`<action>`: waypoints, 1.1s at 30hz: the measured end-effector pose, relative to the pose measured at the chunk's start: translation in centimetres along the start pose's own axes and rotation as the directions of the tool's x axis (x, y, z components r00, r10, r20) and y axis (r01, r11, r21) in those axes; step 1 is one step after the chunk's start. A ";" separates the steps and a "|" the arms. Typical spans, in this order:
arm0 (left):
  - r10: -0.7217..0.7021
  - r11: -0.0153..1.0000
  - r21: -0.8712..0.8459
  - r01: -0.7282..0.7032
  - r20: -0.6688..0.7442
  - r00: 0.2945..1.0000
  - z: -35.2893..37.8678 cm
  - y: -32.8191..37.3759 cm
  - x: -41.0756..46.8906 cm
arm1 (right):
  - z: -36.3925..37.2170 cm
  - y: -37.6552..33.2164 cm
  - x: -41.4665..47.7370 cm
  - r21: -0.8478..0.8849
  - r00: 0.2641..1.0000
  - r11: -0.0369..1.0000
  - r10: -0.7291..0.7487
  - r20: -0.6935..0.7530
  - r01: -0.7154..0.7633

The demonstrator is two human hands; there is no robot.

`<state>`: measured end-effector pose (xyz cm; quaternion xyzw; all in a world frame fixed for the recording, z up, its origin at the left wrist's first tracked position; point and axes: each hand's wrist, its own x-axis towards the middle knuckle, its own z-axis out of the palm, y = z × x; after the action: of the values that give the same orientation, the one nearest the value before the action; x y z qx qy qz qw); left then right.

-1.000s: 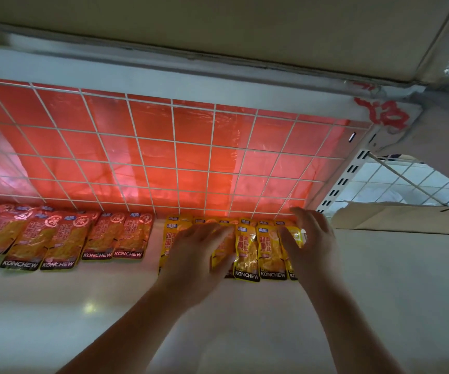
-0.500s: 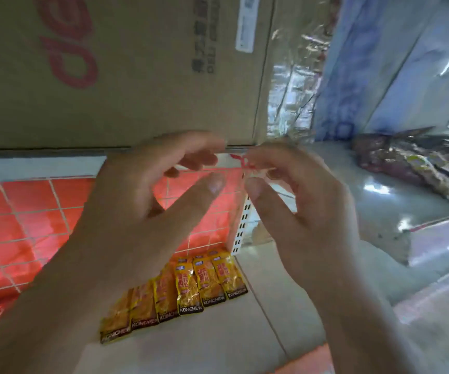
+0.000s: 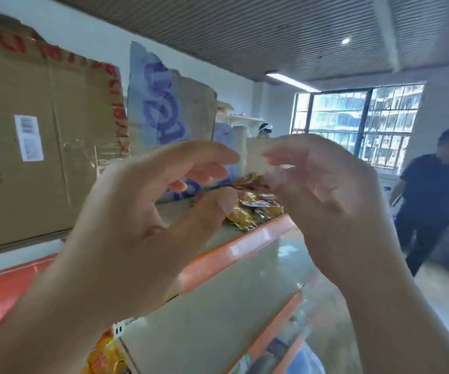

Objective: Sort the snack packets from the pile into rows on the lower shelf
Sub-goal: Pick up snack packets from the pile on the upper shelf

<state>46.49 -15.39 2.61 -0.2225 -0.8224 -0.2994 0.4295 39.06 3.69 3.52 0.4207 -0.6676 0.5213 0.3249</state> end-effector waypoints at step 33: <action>-0.200 0.965 0.178 0.192 0.025 0.980 36.0 -5.6 19.4 | -28.7 32.0 6.5 -0.314 0.975 0.943 0.162 0.149 -0.109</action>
<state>12.00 7.32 0.98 -0.1080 -0.8724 -0.2625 0.3980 7.32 33.30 2.70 0.3624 -0.7928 0.3950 0.2899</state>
